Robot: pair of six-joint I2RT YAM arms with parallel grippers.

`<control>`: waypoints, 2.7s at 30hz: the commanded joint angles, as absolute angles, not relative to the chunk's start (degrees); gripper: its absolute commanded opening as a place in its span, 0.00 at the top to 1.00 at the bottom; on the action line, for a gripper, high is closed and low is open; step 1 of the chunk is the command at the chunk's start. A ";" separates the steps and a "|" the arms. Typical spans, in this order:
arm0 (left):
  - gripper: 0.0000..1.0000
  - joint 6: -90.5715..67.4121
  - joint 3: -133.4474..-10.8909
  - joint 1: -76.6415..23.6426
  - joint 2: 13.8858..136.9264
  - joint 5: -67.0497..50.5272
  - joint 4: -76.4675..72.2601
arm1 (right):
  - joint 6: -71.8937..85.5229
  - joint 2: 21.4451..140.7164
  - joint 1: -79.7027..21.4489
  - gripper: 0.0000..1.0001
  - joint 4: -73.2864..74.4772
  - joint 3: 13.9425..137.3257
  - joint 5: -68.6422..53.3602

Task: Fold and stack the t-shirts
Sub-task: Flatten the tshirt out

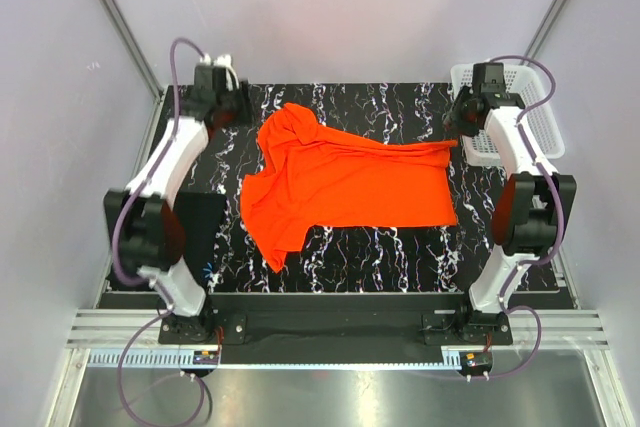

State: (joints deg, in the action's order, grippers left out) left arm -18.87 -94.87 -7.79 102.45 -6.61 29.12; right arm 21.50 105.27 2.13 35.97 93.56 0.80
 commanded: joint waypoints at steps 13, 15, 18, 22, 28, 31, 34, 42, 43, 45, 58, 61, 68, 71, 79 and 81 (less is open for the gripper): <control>0.61 -43.50 -42.11 -18.28 54.94 -10.45 29.70 | 14.07 86.50 -7.45 0.00 45.96 83.33 5.96; 0.64 -46.57 -38.52 -18.19 53.10 -10.46 31.11 | 11.61 81.25 -9.75 0.00 45.88 81.14 8.08; 0.66 -51.84 -34.56 -18.02 52.82 -11.42 31.64 | 10.98 75.26 -9.76 0.00 45.70 76.14 8.34; 0.70 -58.08 -30.94 -18.02 52.65 -11.96 31.90 | 12.75 69.18 -8.35 0.04 46.32 69.88 0.46; 0.74 -70.48 -25.41 -19.42 54.31 -13.27 34.98 | 15.12 67.41 -8.35 0.13 50.01 67.51 -4.48; 0.81 -73.91 -24.35 -22.75 55.72 -12.22 35.33 | 14.77 66.71 -8.26 0.11 49.92 65.39 -5.10; 0.81 -76.55 -24.26 -25.13 56.69 -11.34 35.51 | 13.98 65.48 -8.35 0.09 49.92 63.64 -5.36; 0.64 -78.66 -24.17 -25.84 58.80 -9.58 35.25 | 14.85 65.57 -8.35 0.08 48.78 62.58 -7.21; 0.61 -78.49 -24.26 -25.84 59.49 -9.32 35.16 | 14.94 65.65 -8.35 0.08 48.87 62.67 -7.21; 0.57 -78.49 -24.08 -25.84 60.64 -9.40 34.46 | 15.29 66.00 -8.44 0.08 48.78 62.67 -7.38; 0.58 -78.83 -23.38 -26.72 66.97 -11.16 29.88 | 16.17 65.65 -8.35 0.07 48.60 61.87 -6.94; 0.62 -80.07 -22.59 -26.81 68.20 -11.08 29.97 | 16.87 66.00 -8.35 0.06 48.52 62.31 -6.24; 1.00 -76.47 -24.95 -26.63 67.50 -7.39 31.10 | 23.98 71.78 -8.35 0.04 50.09 62.75 -4.75; 1.00 -71.30 -28.99 -26.11 65.31 -4.14 34.36 | 29.34 75.23 -8.17 0.03 50.80 61.44 -5.80; 1.00 -50.04 -40.06 -23.99 61.09 2.11 38.76 | 37.08 77.43 -0.38 0.58 46.76 51.97 -8.95; 1.00 -47.74 -41.04 -23.99 59.33 2.90 38.76 | 37.79 77.52 4.11 0.57 44.31 49.84 -10.10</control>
State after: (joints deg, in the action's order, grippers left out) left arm -57.17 -37.89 -24.18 61.95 -1.37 37.85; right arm 34.22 77.60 -0.73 47.72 52.14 -8.27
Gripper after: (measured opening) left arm 0.019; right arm 0.432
